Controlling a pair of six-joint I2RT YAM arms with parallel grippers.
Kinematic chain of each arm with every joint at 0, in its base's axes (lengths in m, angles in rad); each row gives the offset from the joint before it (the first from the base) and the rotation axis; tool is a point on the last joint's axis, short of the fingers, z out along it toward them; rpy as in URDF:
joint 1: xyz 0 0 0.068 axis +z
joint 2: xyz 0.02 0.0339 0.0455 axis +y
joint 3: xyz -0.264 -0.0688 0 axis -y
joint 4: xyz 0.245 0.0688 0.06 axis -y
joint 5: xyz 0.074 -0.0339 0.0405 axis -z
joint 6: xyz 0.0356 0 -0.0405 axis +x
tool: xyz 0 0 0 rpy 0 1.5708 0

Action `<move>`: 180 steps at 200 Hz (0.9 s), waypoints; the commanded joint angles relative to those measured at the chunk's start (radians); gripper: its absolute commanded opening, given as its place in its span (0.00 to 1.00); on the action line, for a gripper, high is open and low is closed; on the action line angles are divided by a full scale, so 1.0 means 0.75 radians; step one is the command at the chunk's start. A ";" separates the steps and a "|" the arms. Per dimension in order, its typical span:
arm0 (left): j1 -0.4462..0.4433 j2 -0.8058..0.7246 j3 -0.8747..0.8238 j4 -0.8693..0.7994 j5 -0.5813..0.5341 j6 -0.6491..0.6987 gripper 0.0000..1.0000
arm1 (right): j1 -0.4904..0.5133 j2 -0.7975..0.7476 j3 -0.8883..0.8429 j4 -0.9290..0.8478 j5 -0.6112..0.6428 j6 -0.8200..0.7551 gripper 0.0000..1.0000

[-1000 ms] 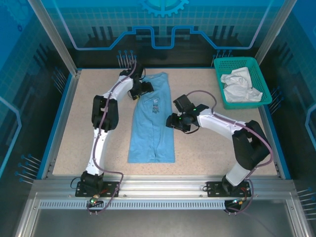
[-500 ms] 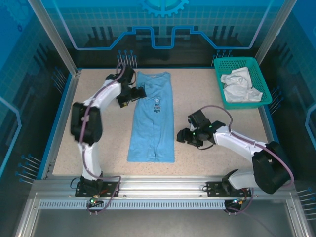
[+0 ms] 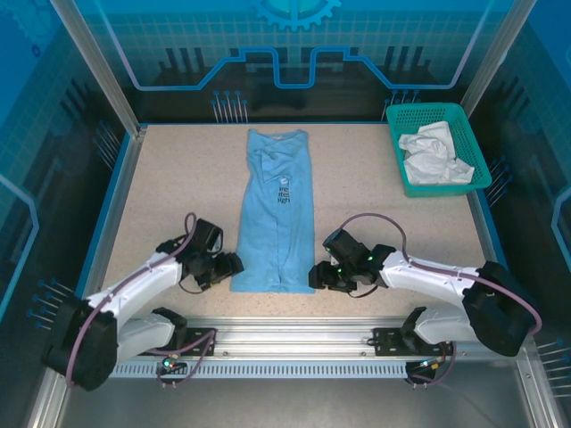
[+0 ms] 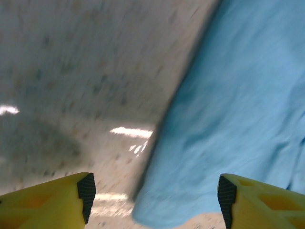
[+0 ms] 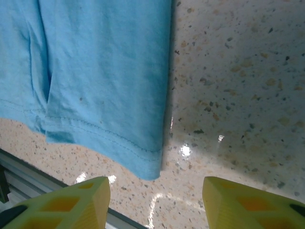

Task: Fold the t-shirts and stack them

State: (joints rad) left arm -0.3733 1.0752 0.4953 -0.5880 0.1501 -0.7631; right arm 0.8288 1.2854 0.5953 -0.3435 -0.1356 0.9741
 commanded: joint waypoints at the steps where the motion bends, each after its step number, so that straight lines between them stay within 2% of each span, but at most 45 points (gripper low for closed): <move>1: -0.010 -0.077 -0.059 0.105 0.119 -0.095 0.68 | 0.022 0.067 0.015 0.035 0.051 0.057 0.54; 45: -0.016 -0.043 -0.052 0.104 0.176 -0.086 0.61 | 0.061 0.188 0.058 0.088 0.025 0.074 0.47; 119: -0.069 -0.033 -0.091 0.093 0.090 -0.059 0.53 | 0.148 0.209 0.079 0.098 0.064 0.097 0.47; 143: -0.076 0.003 -0.089 0.136 0.102 -0.056 0.43 | 0.151 0.228 0.096 0.069 0.089 0.097 0.44; 162: -0.083 0.040 -0.088 0.183 0.111 -0.056 0.37 | 0.149 0.229 0.099 0.050 0.113 0.103 0.38; 172: -0.084 0.061 -0.084 0.197 0.116 -0.056 0.29 | 0.147 0.225 0.093 0.049 0.126 0.108 0.33; 180: -0.084 0.071 -0.078 0.205 0.121 -0.054 0.19 | 0.139 0.225 0.087 0.059 0.123 0.107 0.25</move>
State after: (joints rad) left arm -0.4278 1.1011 0.4358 -0.4736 0.2329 -0.8074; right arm 0.9249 1.4460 0.6498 -0.2924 -0.0711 1.0470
